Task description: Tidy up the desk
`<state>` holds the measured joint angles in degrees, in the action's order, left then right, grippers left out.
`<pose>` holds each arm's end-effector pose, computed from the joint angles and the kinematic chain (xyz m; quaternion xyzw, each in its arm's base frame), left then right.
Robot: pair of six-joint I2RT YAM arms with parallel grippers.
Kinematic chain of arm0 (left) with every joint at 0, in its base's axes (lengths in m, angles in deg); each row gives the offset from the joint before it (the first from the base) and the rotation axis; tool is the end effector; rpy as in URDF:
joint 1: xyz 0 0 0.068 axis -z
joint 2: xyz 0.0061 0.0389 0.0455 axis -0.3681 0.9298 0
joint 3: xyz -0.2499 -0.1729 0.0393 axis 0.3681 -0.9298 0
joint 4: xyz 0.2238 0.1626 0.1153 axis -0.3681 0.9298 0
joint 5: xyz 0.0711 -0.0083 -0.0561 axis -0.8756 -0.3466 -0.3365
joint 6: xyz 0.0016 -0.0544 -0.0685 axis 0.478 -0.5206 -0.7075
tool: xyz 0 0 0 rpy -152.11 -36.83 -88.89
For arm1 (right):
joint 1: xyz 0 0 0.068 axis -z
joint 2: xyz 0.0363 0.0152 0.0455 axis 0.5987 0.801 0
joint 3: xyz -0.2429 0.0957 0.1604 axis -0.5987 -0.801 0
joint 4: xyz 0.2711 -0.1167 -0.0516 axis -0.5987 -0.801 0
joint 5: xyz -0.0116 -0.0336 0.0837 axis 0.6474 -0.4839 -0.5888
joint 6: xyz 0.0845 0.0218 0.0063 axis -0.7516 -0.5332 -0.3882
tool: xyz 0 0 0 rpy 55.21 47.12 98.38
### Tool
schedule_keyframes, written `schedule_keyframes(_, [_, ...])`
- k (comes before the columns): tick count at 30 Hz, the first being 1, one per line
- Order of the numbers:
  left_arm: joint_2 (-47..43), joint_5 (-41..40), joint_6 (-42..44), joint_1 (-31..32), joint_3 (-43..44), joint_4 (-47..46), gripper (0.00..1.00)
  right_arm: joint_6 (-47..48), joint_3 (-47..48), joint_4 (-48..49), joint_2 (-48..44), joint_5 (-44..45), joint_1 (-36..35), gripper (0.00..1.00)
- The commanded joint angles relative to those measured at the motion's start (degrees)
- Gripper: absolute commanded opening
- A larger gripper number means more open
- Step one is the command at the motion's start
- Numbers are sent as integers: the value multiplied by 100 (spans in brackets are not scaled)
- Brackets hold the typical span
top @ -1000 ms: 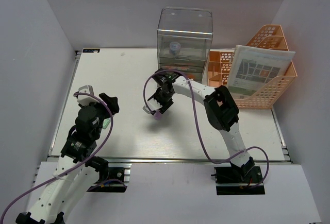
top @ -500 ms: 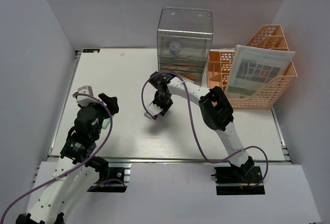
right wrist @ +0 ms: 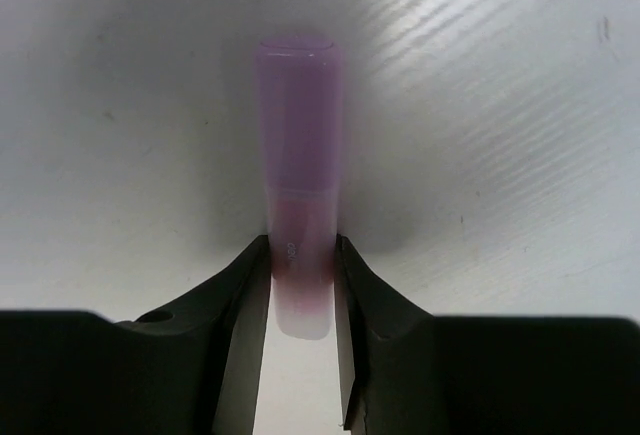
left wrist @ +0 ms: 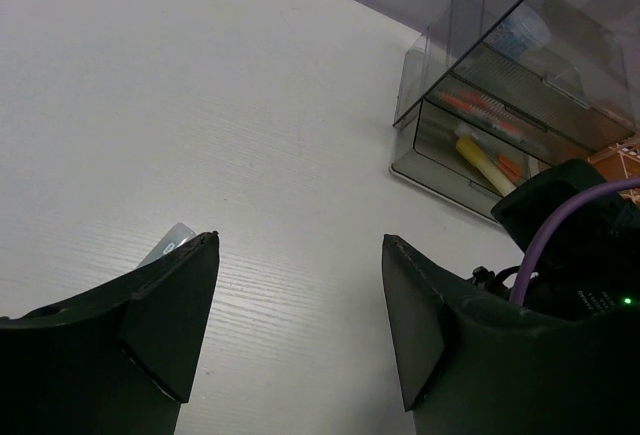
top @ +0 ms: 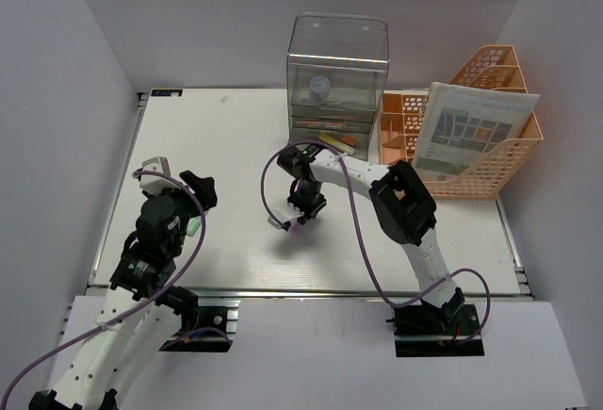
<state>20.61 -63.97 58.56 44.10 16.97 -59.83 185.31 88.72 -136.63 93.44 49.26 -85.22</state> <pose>0.1710 -0.0384 0.3169 -0.1570 0.7669 -0.1162 0.6113 0.3088 0.3729 0.1305 -0.9518 0.2873 0.0859 0.0639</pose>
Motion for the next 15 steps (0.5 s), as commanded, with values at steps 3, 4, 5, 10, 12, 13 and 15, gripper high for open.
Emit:
schedule_keyframes(3, [143,88,72,-18,-44,-47,76,-2137,-545,789,74,-826,63,10])
schedule_keyframes(4, [187,97,72,-18,-44,-55,76,-2366,-799,956,-50,-905,107,8])
schedule_keyframes(5, [222,105,72,-18,-44,-38,76,-2821,-966,1375,-207,-1045,168,7])
schedule_keyframes(10, [389,114,90,-18,-35,-29,76,-4072,-1749,2503,-1482,-864,599,0])
schedule_keyframes(12, [433,132,90,-18,-43,-55,76,-4493,-1961,2951,-1972,-643,896,0])
schedule_keyframes(13, [494,141,98,-18,-35,-55,76,-4591,-2022,3118,-2106,-381,968,0])
schedule_keyframes(15, [574,210,107,-18,-35,-64,76,-4741,-2146,3539,-2441,-82,1196,0])
